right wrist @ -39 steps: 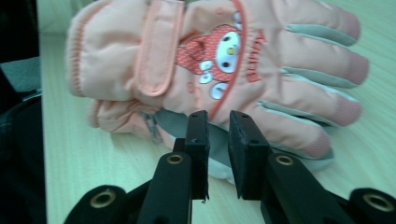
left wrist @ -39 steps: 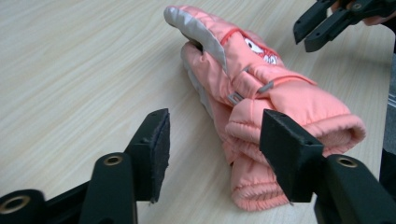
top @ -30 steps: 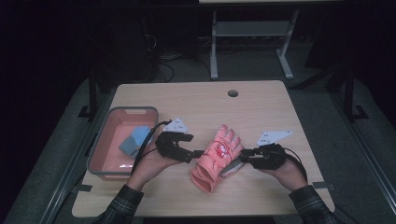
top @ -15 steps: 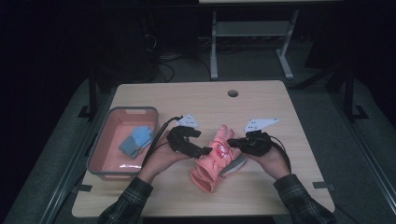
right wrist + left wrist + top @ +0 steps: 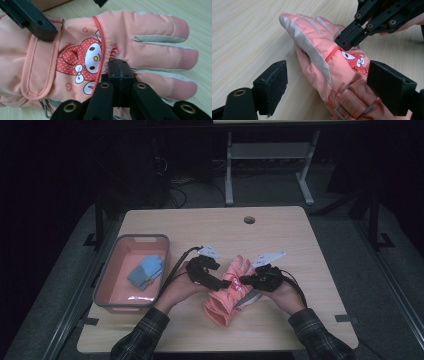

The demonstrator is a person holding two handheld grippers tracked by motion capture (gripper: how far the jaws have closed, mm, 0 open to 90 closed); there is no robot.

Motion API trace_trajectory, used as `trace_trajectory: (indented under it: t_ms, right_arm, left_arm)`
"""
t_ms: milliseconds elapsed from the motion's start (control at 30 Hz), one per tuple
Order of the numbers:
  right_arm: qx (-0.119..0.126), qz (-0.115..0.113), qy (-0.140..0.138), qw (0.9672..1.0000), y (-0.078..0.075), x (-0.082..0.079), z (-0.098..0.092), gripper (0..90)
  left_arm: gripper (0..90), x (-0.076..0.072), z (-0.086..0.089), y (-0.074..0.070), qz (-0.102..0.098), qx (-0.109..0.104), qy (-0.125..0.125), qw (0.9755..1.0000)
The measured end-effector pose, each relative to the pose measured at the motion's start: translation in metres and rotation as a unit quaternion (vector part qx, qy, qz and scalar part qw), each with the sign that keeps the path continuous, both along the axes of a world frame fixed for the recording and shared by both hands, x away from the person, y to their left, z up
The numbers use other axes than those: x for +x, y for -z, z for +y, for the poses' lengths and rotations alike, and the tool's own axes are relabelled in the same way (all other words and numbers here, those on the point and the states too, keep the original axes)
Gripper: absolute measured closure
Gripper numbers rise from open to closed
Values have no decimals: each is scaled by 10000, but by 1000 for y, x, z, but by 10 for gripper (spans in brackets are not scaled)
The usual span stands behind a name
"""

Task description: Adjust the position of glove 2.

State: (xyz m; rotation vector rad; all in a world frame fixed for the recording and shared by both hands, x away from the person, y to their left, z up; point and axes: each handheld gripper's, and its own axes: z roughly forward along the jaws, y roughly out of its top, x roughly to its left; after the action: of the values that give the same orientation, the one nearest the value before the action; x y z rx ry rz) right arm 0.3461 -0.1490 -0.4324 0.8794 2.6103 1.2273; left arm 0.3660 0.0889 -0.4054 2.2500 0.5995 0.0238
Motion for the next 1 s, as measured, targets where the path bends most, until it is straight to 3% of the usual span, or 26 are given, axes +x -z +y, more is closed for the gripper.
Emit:
trace_trajectory:
  t_ms: [267,433,733,900,1000]
  right_arm:
    - [-153,32,-84,9998,5,-2,2,900]
    - [-219,7,-102,9997,8,-6,1,900]
    - [-289,20,-191,9994,14,-16,-4,900]
    - [-310,8,-181,9994,16,-21,-6,900]
    - [-296,56,-189,9994,17,-22,-6,900]
  left_arm:
    - [137,3,-5,20,364,100,137,9992]
    - [123,5,-9,31,671,43,178,9976]
    - [119,4,-18,45,1248,7,229,9919]
    - [118,3,-22,49,1453,-76,241,9891]
    - [117,3,-25,53,1647,-137,275,9859]
